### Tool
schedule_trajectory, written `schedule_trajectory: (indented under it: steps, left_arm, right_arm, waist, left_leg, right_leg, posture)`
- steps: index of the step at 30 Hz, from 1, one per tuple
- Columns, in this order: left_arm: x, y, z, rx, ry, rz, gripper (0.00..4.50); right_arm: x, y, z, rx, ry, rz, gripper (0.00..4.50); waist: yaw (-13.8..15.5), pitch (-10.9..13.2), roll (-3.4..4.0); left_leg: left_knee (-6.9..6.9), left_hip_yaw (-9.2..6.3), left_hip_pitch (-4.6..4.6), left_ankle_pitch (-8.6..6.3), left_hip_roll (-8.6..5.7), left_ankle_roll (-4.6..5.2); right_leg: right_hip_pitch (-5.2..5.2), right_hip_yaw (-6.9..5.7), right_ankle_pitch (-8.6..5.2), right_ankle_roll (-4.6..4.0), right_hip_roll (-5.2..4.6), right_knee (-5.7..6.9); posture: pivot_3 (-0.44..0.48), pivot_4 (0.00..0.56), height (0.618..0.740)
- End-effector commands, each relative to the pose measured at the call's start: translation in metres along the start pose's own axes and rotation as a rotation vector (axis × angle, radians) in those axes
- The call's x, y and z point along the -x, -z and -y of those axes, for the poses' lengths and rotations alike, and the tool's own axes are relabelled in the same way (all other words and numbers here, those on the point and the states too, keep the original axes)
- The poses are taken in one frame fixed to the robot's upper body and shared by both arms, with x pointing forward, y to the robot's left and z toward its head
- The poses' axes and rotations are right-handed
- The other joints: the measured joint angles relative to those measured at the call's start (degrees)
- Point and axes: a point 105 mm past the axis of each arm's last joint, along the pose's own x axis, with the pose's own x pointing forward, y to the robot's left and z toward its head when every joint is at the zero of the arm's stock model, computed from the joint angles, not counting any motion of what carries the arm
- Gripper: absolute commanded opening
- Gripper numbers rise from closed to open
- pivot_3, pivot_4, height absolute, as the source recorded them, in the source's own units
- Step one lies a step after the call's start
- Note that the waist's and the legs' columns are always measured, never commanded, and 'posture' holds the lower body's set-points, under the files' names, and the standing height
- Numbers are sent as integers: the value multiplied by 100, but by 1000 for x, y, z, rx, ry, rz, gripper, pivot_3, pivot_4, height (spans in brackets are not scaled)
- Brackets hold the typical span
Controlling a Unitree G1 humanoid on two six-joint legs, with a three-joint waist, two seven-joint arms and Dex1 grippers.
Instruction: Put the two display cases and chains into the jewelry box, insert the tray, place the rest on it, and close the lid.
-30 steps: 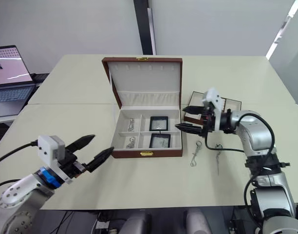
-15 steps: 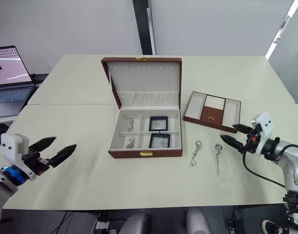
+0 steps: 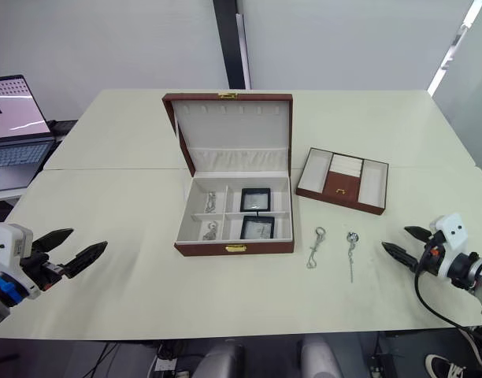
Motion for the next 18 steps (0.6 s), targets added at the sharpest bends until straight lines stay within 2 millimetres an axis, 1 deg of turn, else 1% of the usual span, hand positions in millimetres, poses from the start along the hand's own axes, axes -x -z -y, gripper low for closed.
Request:
schedule_trajectory:
  steps: [1,18]
  left_arm:
    - [6,-12,-8,-45,-29,26,4500]
    - [6,-14,-5,-58,-30,32,4500]
  right_arm:
    - [7,-13,10,55,31,21,4468]
    - [1,-27,10,73,20,47,4468]
  waist:
    - [0,0,0]
    - [2,0,0]
  left_leg:
    - [0,0,0,0,0,0]
    - [0,0,0,0,-1,0]
  right_leg:
    - [0,0,0,0,0,0]
    - [1,0,0,0,0,0]
  posture:
    - [0,150,740]
    - [0,150,740]
